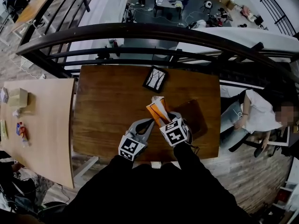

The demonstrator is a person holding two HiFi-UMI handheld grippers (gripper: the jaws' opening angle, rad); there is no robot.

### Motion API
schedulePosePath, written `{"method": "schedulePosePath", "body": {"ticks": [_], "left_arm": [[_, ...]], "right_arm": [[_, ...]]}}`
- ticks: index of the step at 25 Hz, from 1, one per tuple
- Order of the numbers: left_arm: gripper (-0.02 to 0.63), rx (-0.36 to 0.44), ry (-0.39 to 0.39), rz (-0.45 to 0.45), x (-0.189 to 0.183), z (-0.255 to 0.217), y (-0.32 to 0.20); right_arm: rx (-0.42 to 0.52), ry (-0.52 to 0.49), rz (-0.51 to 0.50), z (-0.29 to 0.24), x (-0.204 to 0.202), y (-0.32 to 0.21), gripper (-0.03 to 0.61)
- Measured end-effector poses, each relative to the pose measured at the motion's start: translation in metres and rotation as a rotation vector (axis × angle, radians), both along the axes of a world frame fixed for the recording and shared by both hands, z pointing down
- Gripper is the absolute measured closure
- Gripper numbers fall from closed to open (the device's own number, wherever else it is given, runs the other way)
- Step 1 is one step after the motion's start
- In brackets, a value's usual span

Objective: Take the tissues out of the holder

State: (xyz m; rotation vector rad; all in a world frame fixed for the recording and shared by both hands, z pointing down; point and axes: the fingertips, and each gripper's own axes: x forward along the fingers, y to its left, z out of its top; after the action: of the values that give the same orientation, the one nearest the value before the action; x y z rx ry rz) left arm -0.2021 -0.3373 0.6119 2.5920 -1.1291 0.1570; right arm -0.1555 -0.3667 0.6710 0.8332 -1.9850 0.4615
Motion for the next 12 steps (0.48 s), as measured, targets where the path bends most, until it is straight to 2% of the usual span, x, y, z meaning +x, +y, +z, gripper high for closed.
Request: {"method": "schedulePosePath", "body": {"ticks": [12], "left_arm": [[0.604, -0.044, -0.014, -0.013, -0.004, 0.039, -0.017]], "right_arm": [[-0.011, 0.014, 0.015, 0.034, -0.003, -0.008, 0.43]]}}
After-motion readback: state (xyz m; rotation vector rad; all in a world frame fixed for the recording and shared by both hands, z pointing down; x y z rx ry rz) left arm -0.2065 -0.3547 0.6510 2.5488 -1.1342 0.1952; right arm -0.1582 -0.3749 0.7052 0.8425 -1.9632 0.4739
